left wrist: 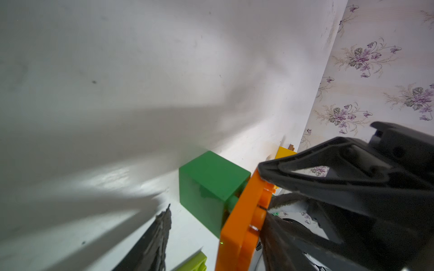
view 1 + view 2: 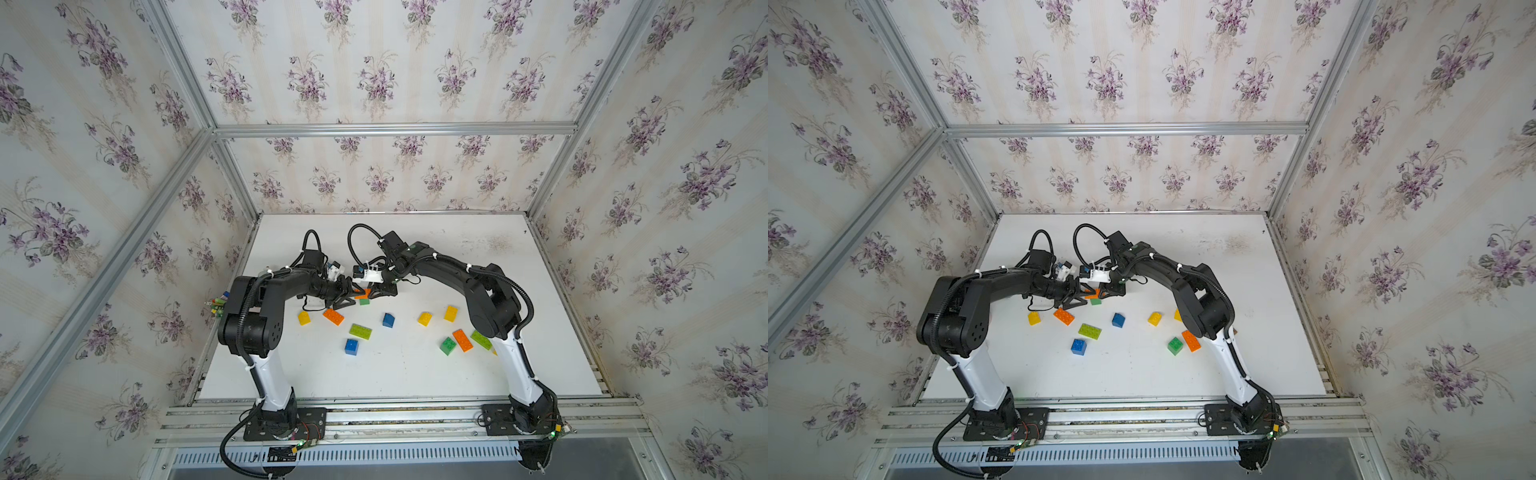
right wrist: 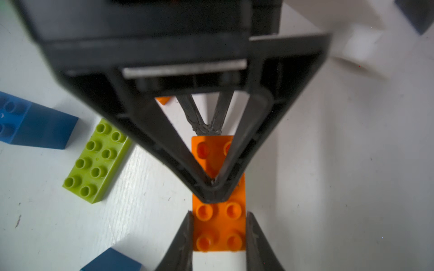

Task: Assemble a fork with lego
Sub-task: Assemble the lego brick with the lego brick.

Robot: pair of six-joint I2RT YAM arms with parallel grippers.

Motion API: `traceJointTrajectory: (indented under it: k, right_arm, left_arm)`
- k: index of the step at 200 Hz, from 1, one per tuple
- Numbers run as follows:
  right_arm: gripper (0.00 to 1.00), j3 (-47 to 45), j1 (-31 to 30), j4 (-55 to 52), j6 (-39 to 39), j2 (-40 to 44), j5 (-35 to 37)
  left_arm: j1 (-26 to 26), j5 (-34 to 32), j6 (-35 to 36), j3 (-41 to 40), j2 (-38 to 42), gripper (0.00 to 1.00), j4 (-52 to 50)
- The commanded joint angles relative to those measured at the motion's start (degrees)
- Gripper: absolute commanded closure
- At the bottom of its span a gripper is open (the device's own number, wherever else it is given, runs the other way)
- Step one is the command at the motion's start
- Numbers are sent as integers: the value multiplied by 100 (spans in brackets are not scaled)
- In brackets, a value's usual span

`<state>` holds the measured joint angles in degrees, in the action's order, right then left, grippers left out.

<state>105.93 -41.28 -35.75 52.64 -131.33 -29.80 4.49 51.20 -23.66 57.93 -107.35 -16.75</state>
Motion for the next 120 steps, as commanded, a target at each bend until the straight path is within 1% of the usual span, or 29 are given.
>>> traceJointTrajectory:
  k: [1,11,25,29,72,113,120]
  right_arm:
    - [76,110,-30,-212,-19,-92,237]
    - [76,135,-45,-229,-28,-86,258]
    - [75,163,-73,-244,-69,-77,304]
    - [75,165,-82,-248,-78,-77,312]
    - [72,92,-161,-88,-199,-19,663]
    - [70,35,-221,59,-288,27,818]
    - [70,33,-223,67,-306,27,836]
  left_arm:
    - [6,-137,-16,-57,-38,42,4]
    - [-4,-135,-38,-85,-57,44,35]
    - [-5,-124,-26,-97,-98,44,41]
    - [-9,-129,-37,-98,-112,48,41]
    - [-10,-300,22,-172,-320,62,-64]
    - [-18,-504,57,-267,-370,63,-170]
    - [-15,-545,99,-250,-350,62,-234]
